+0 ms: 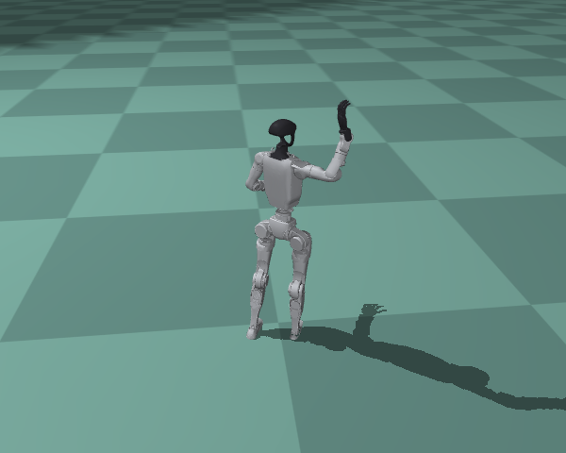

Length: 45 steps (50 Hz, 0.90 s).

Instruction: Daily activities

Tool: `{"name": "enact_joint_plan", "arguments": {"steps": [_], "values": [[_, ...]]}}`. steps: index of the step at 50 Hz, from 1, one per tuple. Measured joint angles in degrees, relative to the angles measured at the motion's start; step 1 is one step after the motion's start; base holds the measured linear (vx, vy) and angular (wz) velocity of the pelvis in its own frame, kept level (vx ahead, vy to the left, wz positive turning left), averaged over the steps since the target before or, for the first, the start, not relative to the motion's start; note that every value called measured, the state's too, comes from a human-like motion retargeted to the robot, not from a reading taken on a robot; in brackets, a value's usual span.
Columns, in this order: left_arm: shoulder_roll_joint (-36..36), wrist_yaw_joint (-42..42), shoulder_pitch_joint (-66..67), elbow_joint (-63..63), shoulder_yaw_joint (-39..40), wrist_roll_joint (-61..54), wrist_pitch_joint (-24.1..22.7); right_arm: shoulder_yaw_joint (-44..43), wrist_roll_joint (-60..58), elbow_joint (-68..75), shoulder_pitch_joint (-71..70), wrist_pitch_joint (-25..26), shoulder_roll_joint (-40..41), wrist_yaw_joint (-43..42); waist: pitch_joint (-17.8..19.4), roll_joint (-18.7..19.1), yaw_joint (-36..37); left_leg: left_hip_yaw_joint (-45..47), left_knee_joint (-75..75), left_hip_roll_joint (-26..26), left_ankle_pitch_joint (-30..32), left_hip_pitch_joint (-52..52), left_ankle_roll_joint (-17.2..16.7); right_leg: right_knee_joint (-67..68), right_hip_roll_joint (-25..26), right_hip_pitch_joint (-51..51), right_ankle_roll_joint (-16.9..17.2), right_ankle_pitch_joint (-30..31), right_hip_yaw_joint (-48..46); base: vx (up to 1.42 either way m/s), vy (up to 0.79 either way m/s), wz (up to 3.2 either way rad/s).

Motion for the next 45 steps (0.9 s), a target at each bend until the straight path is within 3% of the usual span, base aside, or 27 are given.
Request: {"name": "enact_joint_plan", "arguments": {"steps": [5, 10, 16, 20, 26, 32, 38, 45], "values": [[-1.3, 1.8, -0.9, -0.1, 0.5, -0.9, -0.3, -0.3, 0.7, -7.3, 2.1, -2.8, 6.7, 0.2, 1.7, 0.0, 1.1, 0.4, 3.5, 0.5, -1.6, -0.5, 0.5, 0.0, 0.0, 0.8, 0.3, 0.1, 0.4, 0.0, 0.0, 0.0], [-3.0, 3.0, -2.2, -0.4, 0.5, -2.9, -1.0, 2.4, 3.0, -17.8, 5.4, -7.3, 19.8, 2.7, 3.5, 0.4, 2.2, 0.6, 7.3, 1.0, -3.2, -1.7, 1.0, 0.1, 0.0, 1.2, 1.0, 0.3, 0.4, 0.0, 0.0, 0.0], [-5.2, 1.0, -4.2, -2.3, -1.3, -4.8, -2.0, 13.5, 7.1, -26.8, 13.8, -12.0, 40.3, 13.7, 5.4, 0.7, 3.0, 0.2, 10.9, 1.8, -4.6, -4.1, 1.6, 0.2, 0.1, 0.5, 2.0, 0.8, -0.1, 0.0, 0.0, 0.0], [-5.1, -2.2, -5.6, -5.4, -4.8, -3.8, -2.0, 25.0, 8.2, -26.3, 20.0, -12.3, 49.0, 25.1, 5.8, 0.5, 4.1, -0.1, 12.1, 2.0, -5.1, -5.7, 1.5, 0.2, 0.1, -0.4, 2.4, 1.0, -0.7, -0.04, -0.01, 0.08], [-4.0, -5.5, -9.2, -11.3, -10.9, 0.0, -1.4, 42.5, 4.8, -17.6, 21.2, -10.8, 51.8, 40.0, 4.6, 0.2, 6.7, -0.3, 12.5, 2.0, -5.3, -7.4, 0.9, 0.2, -0.1, -1.8, 2.3, 1.3, -1.1, -0.05, -0.02, 0.1], [-3.1, -4.2, -14.7, -17.9, -12.7, 3.5, -1.1, 56.2, 1.0, -13.7, 14.1, -11.6, 51.8, 47.6, 3.0, -0.1, 8.8, -0.8, 12.5, 2.1, -5.2, -8.7, 0.5, 0.2, 0.0, -2.9, 1.9, 1.4, -1.0, 0.0, 0.0, 0.0], [-2.0, 0.8, -18.7, -23.9, -8.1, 5.3, -0.9, 61.4, 2.2, -19.0, 8.2, -13.4, 52.1, 47.2, 1.9, -0.5, 9.1, -1.6, 12.9, 2.4, -5.1, -10.0, 0.0, 0.2, 0.3, -3.9, 1.5, 1.6, -1.2, 0.0, 0.0, 0.0], [-1.9, 8.2, -20.6, -27.9, 0.5, 6.9, -1.0, 57.7, 6.0, -23.7, 9.4, -14.0, 53.4, 38.9, 1.0, -0.2, 8.5, -2.7, 13.9, 2.9, -5.6, -11.4, -0.3, 0.1, 0.7, -4.5, 1.6, 1.5, -1.9, 0.0, 0.0, 0.0]]}}
